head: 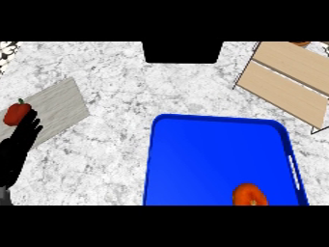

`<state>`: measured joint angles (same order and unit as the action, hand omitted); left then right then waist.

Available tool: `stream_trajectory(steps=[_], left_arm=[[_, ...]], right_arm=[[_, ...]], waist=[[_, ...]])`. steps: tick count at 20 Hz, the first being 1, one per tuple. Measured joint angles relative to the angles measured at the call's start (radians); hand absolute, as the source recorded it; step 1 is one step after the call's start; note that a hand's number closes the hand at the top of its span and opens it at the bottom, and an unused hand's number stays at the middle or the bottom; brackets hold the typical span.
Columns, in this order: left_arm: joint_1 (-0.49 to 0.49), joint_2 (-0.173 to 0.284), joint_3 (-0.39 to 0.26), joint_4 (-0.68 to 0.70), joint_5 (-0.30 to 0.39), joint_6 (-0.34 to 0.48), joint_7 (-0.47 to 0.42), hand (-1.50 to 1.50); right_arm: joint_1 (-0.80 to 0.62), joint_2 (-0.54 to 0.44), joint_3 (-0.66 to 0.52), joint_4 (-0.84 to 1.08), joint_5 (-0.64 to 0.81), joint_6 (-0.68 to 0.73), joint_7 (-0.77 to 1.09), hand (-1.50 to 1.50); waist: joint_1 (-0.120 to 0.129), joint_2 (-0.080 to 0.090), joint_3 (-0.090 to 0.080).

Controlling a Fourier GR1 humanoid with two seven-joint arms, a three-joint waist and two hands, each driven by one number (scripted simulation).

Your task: Pick the pear from the tray and place it in the tiered shelf

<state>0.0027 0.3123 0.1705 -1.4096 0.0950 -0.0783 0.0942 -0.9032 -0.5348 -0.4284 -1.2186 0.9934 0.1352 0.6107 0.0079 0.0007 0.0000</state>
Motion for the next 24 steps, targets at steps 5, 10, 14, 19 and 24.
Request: stream_trajectory(steps=[5,10,14,19,24], left_arm=[[-0.006,-0.014,-0.005,-0.013,-0.010,0.012,0.018,0.00],[-0.003,-0.011,0.004,-0.003,-0.014,0.007,0.011,0.00],[0.005,-0.002,0.021,0.002,-0.007,-0.005,0.002,0.00],[0.016,-0.013,0.017,-0.006,-0.018,0.005,0.006,0.00],[0.035,-0.015,0.026,-0.004,-0.017,0.000,-0.009,0.00]], right_arm=[[-0.038,0.010,-0.066,0.004,-0.087,-0.033,0.021,-1.50],[-0.032,0.010,-0.143,-0.086,-0.214,0.002,0.054,-1.50],[-0.020,0.002,-0.195,-0.208,-0.299,0.025,0.107,-1.50],[0.023,-0.074,-0.308,-0.371,-0.433,0.122,0.169,-1.50],[0.055,-0.225,-0.455,-0.477,-0.550,0.257,0.281,-1.50]], waist=[[-0.002,-0.001,0.000],[-0.011,-0.004,0.000],[-0.015,-0.006,0.000],[-0.027,-0.009,0.000],[-0.038,-0.012,0.000]])
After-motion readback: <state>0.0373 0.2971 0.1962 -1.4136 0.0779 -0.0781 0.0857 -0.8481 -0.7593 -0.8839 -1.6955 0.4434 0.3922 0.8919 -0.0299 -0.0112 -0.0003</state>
